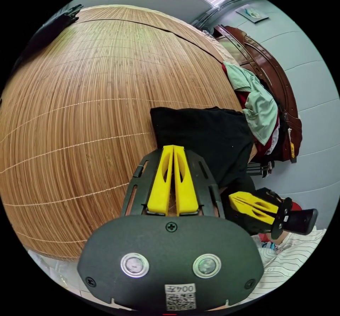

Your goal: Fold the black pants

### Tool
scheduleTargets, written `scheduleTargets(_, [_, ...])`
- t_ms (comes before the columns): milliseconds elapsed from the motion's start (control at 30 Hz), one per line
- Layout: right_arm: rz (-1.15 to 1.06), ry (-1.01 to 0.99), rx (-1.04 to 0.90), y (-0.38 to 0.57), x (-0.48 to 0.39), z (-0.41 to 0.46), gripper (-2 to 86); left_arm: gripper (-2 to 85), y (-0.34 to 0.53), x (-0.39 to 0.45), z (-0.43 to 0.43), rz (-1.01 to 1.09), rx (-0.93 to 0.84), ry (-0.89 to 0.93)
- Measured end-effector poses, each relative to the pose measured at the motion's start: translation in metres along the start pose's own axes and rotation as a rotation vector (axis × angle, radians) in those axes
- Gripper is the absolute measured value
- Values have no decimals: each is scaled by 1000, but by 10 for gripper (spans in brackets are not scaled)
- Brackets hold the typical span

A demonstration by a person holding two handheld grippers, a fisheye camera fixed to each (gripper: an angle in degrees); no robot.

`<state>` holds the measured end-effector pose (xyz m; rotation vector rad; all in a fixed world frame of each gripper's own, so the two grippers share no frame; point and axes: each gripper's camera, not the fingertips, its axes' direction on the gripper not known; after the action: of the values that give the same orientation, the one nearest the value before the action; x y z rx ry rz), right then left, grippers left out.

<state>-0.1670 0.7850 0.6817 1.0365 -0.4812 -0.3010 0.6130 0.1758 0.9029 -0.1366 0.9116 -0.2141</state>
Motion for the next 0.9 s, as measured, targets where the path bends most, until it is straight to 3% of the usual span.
scheduleTargets(167, [-102,-24,-134,-7,-25,66,34,6,8,4,-4,9,-9,-15])
scheduleTargets(333, [-123,110,-63,28,-23,54,5,6,19,5,-8,16,-3,-4])
scheduleTargets(500, [-157,19,-137,55,0,65,-5,5,34,8,-14,7,2,10])
scheduleTargets(667, [78,-27,-33,35,82,58,-7,2,54,12,-23,1,43,44])
scheduleTargets(733, [165,-42,-93,31,113,81,-7,2,64,16,-31,5,67,49])
scheduleTargets(833, [214,-122,-339,45,141,138,-7,3,87,24,-55,14,144,74])
scheduleTargets(900, [259,-139,-245,54,154,130,-7,6,115,33,-72,28,179,41])
